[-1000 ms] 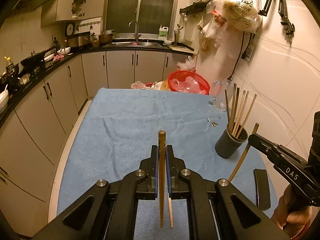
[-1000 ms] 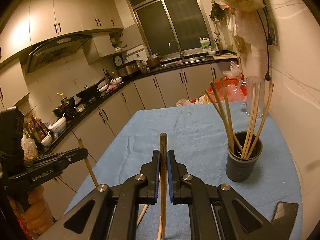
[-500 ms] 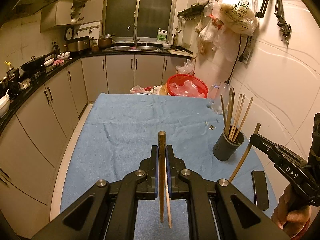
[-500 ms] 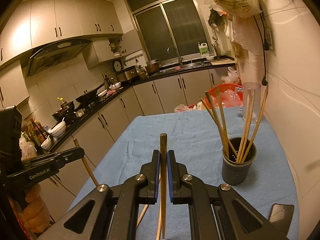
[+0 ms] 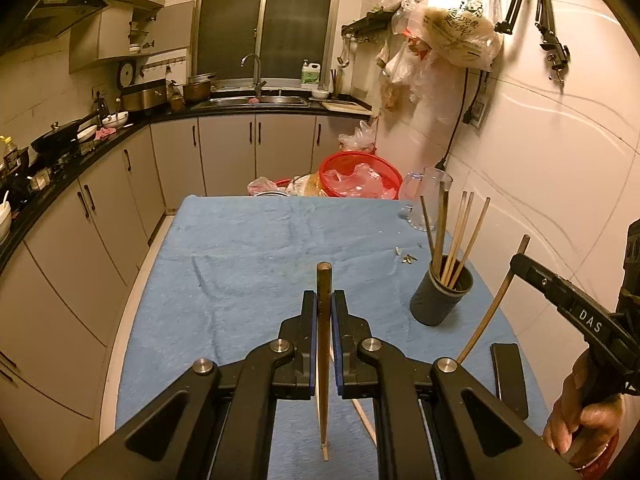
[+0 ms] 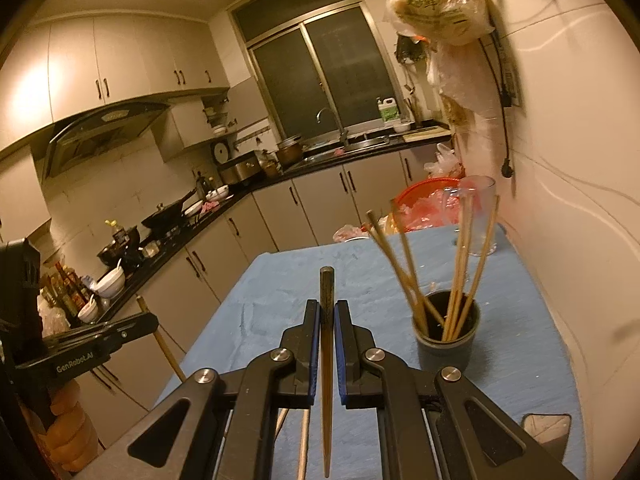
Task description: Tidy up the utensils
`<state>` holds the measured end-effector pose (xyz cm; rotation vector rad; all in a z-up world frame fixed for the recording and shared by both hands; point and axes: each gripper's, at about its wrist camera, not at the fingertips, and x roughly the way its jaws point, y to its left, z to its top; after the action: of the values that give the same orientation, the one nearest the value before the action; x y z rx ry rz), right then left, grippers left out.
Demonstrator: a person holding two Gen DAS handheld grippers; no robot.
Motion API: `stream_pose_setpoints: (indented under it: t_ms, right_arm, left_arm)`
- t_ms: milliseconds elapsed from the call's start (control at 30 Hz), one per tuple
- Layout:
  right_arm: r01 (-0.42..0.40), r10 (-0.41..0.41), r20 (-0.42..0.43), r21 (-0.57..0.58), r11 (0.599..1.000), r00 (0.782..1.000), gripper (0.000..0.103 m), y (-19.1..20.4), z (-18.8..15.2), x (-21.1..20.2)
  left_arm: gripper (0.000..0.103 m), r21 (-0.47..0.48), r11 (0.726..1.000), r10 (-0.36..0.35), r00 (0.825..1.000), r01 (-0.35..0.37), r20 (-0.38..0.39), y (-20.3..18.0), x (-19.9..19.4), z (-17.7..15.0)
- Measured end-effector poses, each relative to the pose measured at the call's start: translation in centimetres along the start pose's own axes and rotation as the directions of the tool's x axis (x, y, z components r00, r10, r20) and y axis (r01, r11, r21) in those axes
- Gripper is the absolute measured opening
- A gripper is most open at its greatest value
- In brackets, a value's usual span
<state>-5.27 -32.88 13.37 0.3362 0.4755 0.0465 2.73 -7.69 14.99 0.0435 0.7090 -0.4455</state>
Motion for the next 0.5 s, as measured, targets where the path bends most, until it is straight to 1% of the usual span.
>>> stream_pose_setpoints:
  t_ms: [233, 500]
  right_arm:
    - [0.014, -0.015, 0.021, 0.027, 1.000, 1.000, 0.007, -1.9, 1.0, -1.1]
    - [0.033, -0.036, 0.062, 0.047, 0.998, 0.997, 0.007, -3.7, 2.5, -3.0]
  left_arm:
    - [0.007, 0.026, 1.000, -0.017, 1.000, 0.017, 0.002, -1.4, 0.1, 0.9]
    - [0.007, 0.069, 0.996, -0.052, 0.999, 0.051, 0.011, -4.1, 0.0, 2.3]
